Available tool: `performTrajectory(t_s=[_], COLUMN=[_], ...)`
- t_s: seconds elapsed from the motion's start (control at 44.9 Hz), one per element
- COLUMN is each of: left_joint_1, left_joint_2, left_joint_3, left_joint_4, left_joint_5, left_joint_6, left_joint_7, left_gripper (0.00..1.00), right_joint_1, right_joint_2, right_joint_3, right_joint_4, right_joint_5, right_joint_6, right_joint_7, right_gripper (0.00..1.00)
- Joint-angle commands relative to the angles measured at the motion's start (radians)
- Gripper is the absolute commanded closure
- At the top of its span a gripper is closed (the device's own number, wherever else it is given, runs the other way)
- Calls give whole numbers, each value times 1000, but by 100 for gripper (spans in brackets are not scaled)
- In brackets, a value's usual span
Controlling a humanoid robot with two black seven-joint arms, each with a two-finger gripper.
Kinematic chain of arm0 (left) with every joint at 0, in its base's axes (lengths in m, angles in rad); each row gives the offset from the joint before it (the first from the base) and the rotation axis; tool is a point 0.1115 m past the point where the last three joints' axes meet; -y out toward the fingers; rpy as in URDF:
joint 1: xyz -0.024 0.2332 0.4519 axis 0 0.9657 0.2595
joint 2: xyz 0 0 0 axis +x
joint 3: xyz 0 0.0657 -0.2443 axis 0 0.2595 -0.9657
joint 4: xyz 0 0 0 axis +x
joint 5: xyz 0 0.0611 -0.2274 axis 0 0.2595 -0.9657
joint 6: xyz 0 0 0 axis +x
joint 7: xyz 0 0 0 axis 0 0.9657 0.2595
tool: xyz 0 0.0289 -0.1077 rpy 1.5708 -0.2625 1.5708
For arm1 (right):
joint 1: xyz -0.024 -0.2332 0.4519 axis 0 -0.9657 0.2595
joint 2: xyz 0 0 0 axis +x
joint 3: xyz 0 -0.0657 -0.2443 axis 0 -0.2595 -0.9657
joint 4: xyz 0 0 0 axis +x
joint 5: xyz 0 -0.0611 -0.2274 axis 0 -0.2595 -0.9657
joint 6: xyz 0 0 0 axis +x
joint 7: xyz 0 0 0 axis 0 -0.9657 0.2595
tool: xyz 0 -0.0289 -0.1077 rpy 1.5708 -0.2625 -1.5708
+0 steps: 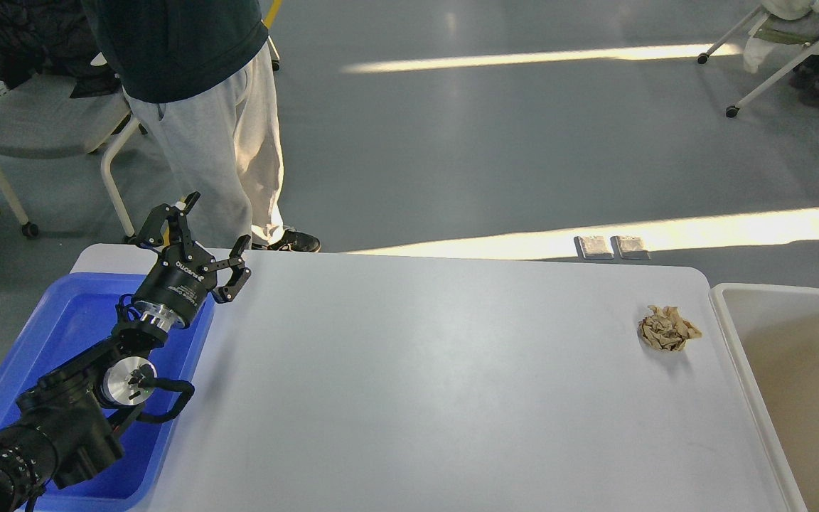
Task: Tidy desktop
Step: 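Open the right gripper to drop the foil into the white bin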
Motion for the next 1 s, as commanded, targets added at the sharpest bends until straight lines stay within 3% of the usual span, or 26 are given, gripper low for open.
performTrajectory(t_s=[0.0, 0.401, 0.445, 0.49, 0.512, 0.579, 0.69, 0.891, 0.98], left_joint_1=[0, 0, 0, 0, 0, 0, 0, 0, 0], left_joint_2=[0, 0, 0, 0, 0, 0, 0, 0, 0], left_joint_3=[0, 0, 0, 0, 0, 0, 0, 0, 0], left_joint_4=[0, 0, 0, 0, 0, 0, 0, 0, 0], left_joint_5=[0, 0, 0, 0, 0, 0, 0, 0, 0], left_joint_6=[0, 0, 0, 0, 0, 0, 0, 0, 0], left_joint_7=[0, 0, 0, 0, 0, 0, 0, 0, 0], left_gripper=[0, 0, 0, 0, 0, 0, 0, 0, 0], right_joint_1=[-63, -75, -75, -75, -73, -73, -70, -46, -2], right_joint_2=[61, 109, 109, 109, 109, 107, 106, 101, 81], right_joint_3=[-1, 9, 15, 27, 36, 77, 99, 114, 214], right_joint_4=[-15, -31, -30, -30, -30, -30, -30, -28, -36], right_joint_5=[-5, 3, 6, 8, 9, 9, 11, 12, 20], right_joint_6=[-5, -5, -5, -5, -5, -5, -4, -4, -5], right_joint_7=[10, 21, 21, 22, 22, 26, 29, 32, 35], right_gripper=[100, 100, 78, 32, 24, 21, 3, 2, 2])
